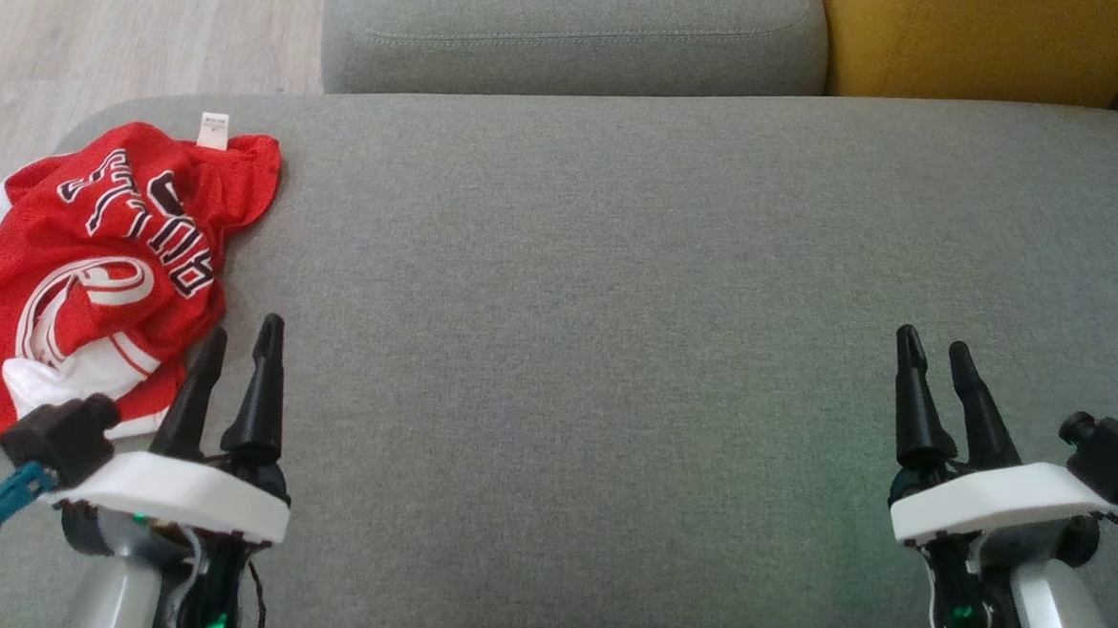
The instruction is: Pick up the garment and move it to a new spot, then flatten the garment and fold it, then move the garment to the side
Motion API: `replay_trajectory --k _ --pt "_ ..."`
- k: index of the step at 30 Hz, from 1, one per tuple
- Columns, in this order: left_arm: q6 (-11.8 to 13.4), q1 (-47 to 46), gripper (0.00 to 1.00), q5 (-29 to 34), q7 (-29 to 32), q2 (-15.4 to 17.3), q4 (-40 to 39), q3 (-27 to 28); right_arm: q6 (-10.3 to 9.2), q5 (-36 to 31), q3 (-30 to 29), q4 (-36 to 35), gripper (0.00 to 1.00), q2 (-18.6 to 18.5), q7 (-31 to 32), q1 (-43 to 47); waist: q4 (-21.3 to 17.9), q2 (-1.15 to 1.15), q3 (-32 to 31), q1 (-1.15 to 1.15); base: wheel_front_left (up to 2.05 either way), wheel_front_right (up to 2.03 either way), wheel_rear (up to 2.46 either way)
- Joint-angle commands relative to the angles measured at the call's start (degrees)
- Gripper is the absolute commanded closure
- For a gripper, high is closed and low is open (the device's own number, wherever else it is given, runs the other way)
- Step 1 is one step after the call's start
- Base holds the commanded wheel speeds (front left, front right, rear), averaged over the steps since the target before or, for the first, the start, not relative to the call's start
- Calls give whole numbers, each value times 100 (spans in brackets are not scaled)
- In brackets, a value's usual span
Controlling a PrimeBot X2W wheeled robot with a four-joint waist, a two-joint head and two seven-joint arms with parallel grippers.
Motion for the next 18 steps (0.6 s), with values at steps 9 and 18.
replay_trajectory --k 9,18 --pt "123 -158 0 728 -207 256 -169 -44 -3 -816 96 -90 0 -22 -169 -249 -1 0 2 0 0 0 0" --pt "228 -138 0 1343 -359 363 -191 -183 -3 -1510 103 -71 0 28 -288 -249 -4 0 6 0 0 0 0"
